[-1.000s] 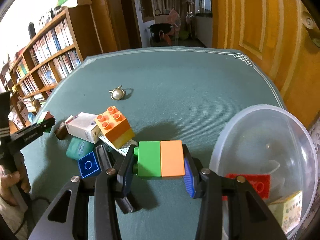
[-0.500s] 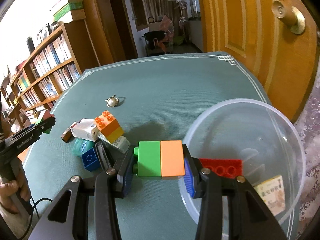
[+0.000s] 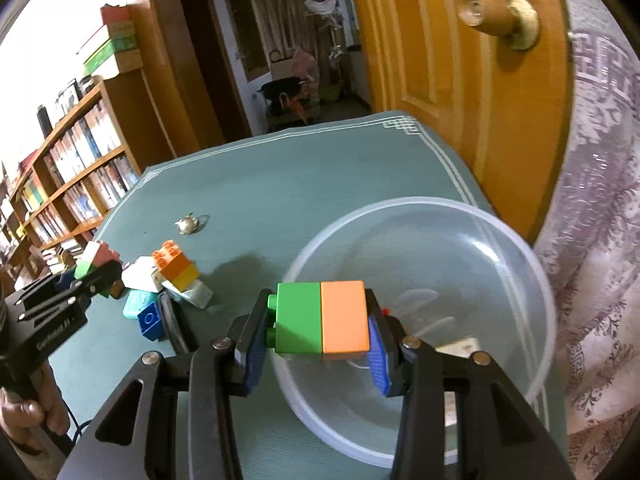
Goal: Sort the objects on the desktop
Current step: 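Carry both held blocks over the clear bowl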
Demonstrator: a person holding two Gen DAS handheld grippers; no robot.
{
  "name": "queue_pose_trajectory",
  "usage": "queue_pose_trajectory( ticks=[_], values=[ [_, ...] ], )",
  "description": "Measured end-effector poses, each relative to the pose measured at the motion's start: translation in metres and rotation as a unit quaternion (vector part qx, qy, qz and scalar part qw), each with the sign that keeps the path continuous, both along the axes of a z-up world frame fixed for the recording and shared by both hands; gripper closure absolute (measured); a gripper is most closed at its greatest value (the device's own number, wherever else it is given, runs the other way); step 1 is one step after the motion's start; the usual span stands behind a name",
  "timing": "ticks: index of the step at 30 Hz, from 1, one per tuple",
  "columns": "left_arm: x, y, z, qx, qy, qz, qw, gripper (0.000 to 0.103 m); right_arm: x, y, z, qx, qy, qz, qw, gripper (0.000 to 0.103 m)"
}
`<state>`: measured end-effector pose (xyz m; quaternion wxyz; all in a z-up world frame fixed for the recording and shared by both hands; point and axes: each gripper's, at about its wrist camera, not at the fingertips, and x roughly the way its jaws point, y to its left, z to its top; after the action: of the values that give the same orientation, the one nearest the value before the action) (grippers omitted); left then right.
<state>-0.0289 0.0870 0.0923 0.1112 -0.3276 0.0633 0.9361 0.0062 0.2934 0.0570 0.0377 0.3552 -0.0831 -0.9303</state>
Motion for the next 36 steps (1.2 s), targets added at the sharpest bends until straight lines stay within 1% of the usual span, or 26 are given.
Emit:
queue_pose_trajectory(
  ticks=[9, 18, 28, 36],
  values=[
    [0.004, 0.05, 0.002, -0.012, -0.001, -0.046, 0.9989, 0.069, 0.011, 0.041, 0.001, -0.002, 0.0, -0.037, 0.999, 0.056],
    [0.005, 0.095, 0.0, -0.018, -0.008, -0.09, 0.9958, 0.069, 0.021, 0.072, 0.001, -0.005, 0.001, -0.06, 0.998, 0.056],
    [0.003, 0.127, -0.005, -0.022, -0.022, -0.126, 0.9916, 0.069, 0.023, 0.098, -0.001, -0.017, -0.004, -0.081, 0.997, 0.056],
    [-0.001, 0.151, -0.009, -0.028, -0.024, -0.151, 0.9879, 0.069, 0.019, 0.11, -0.002, -0.018, -0.005, -0.089, 0.996, 0.056]
  ],
)
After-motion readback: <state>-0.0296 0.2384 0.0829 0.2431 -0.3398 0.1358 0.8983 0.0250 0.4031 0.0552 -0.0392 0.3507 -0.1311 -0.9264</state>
